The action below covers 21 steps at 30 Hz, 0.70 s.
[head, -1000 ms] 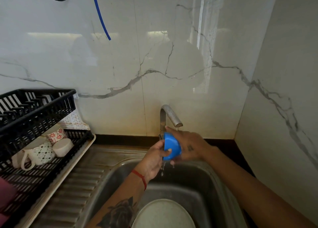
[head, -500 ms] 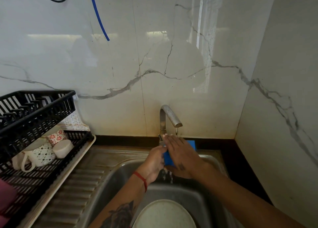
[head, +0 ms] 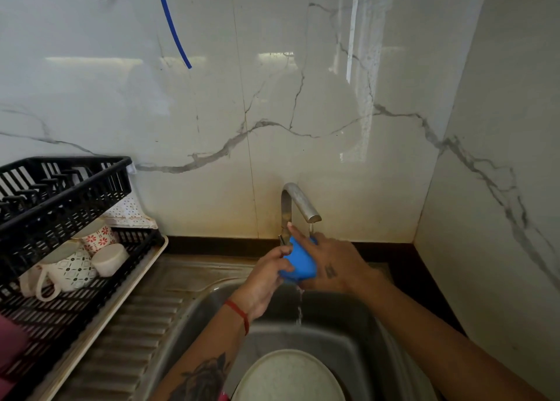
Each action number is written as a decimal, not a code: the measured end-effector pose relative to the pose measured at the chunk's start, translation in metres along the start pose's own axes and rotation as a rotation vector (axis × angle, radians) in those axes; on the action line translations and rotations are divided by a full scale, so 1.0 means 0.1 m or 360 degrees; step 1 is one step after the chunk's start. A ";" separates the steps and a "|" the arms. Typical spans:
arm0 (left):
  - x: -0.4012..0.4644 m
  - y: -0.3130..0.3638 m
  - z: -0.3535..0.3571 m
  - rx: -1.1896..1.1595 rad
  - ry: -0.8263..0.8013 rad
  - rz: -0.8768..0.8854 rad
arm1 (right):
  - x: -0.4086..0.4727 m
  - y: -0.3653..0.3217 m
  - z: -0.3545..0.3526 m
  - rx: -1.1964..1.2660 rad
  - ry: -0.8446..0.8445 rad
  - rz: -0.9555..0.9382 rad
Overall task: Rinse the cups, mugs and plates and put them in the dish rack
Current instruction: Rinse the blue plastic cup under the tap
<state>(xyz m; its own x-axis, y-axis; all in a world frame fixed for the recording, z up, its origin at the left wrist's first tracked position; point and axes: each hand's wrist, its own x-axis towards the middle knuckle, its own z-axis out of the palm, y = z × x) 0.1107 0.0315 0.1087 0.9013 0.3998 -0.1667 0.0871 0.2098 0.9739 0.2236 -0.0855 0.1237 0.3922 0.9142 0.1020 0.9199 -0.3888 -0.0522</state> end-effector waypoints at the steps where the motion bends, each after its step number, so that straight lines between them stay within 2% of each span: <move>1: 0.01 0.02 0.00 -0.0021 -0.0012 -0.0017 | 0.00 -0.07 0.07 -0.0070 0.0060 -0.0012; 3: 0.02 0.03 0.01 -0.0011 -0.0017 -0.0046 | -0.03 -0.17 0.19 -0.0107 0.0120 -0.0054; 5: 0.01 -0.02 -0.01 -0.0033 -0.0012 -0.0047 | -0.04 -0.16 0.16 -0.0012 0.0062 -0.0127; 9: -0.03 -0.11 -0.06 -0.0088 -0.0037 0.0055 | -0.03 0.04 -0.11 0.0521 -0.0127 -0.0074; 12: -0.05 -0.09 -0.05 -0.0044 -0.0122 0.0153 | -0.04 0.16 -0.23 0.0687 -0.0217 -0.0008; 15: -0.06 -0.05 -0.03 0.0130 -0.0109 0.0219 | -0.07 0.19 -0.20 0.0671 -0.0206 0.0079; 18: -0.05 -0.04 -0.05 0.0215 -0.0048 0.0169 | -0.08 0.14 -0.08 0.0259 -0.0075 0.0131; 21: -0.02 -0.07 -0.02 0.0120 -0.0060 0.0047 | -0.05 -0.05 0.10 -0.0061 0.0102 -0.0094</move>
<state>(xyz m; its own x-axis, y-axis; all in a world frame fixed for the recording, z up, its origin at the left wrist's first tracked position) 0.1074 0.0314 0.1021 0.9191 0.3708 -0.1331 0.0905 0.1301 0.9874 0.2174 -0.0867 0.1131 0.3359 0.9269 0.1673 0.9405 -0.3397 -0.0062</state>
